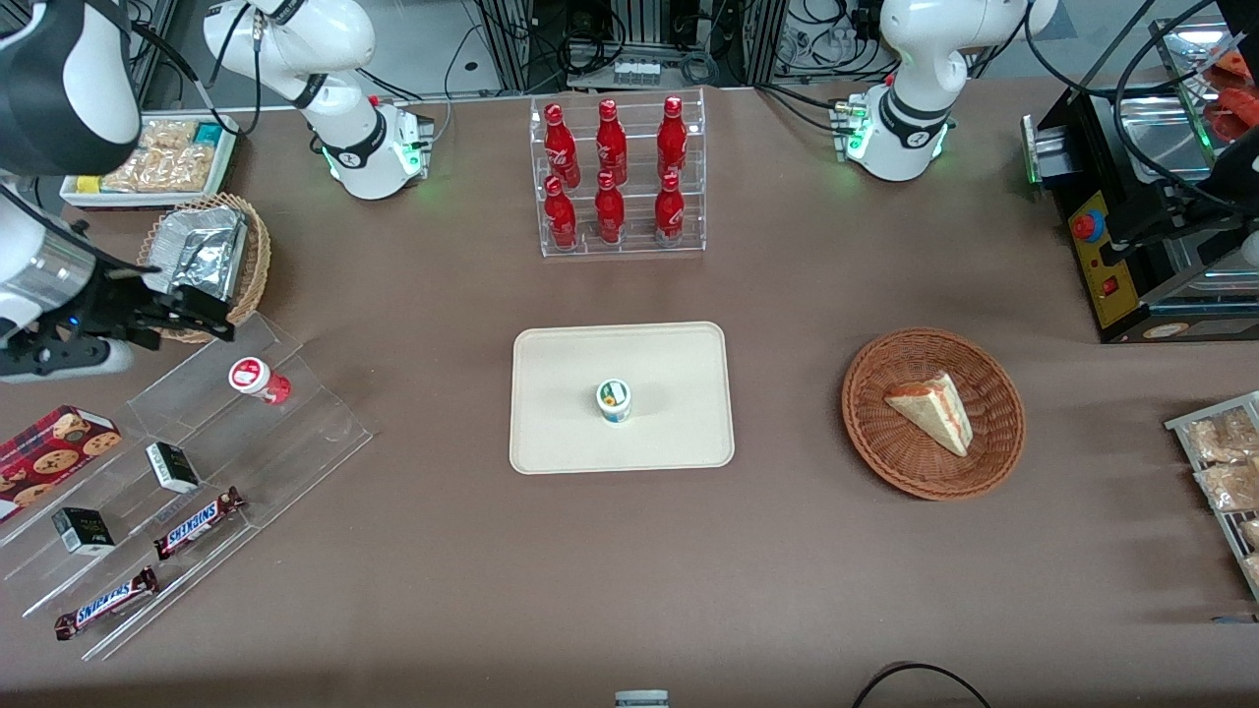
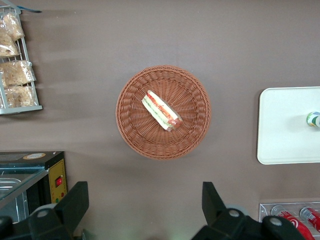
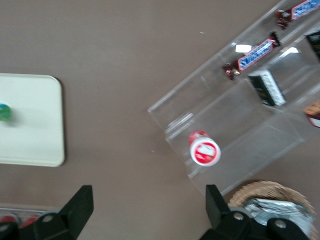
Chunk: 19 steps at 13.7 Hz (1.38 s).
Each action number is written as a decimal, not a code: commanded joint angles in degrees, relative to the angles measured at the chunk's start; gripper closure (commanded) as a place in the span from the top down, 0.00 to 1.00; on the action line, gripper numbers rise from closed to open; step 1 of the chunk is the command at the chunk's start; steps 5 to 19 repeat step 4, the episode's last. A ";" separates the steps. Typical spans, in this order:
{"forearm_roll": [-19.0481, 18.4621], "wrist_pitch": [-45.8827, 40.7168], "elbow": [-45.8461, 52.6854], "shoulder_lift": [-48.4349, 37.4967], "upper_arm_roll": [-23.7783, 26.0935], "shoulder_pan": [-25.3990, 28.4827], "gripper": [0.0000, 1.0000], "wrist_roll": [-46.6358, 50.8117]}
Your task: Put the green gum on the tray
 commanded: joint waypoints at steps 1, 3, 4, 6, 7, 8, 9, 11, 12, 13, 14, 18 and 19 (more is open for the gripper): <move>-2.28 -4.94 1.64 -1.49 0.12 -0.54 1.00 -0.99; -2.20 -7.24 2.35 -1.49 0.12 -0.54 1.00 -0.90; -2.28 -7.33 2.44 -1.49 0.03 -0.54 1.00 -0.90; -2.28 -7.33 2.44 -1.49 0.03 -0.54 1.00 -0.90; -2.28 -7.33 2.44 -1.49 0.03 -0.54 1.00 -0.90; -2.28 -7.33 2.44 -1.49 0.03 -0.54 1.00 -0.90; -2.28 -7.33 2.44 -1.49 0.03 -0.54 1.00 -0.90; -2.28 -7.33 2.44 -1.49 0.03 -0.54 1.00 -0.90; -2.28 -7.33 2.44 -1.49 0.03 -0.54 1.00 -0.90; -2.28 -7.33 2.44 -1.49 0.03 -0.54 1.00 -0.90; -2.28 -7.33 2.44 -1.49 0.03 -0.54 1.00 -0.90; -2.28 -7.33 2.44 -1.49 0.03 -0.54 1.00 -0.90; -2.28 -7.33 2.44 -1.49 0.03 -0.54 1.00 -0.90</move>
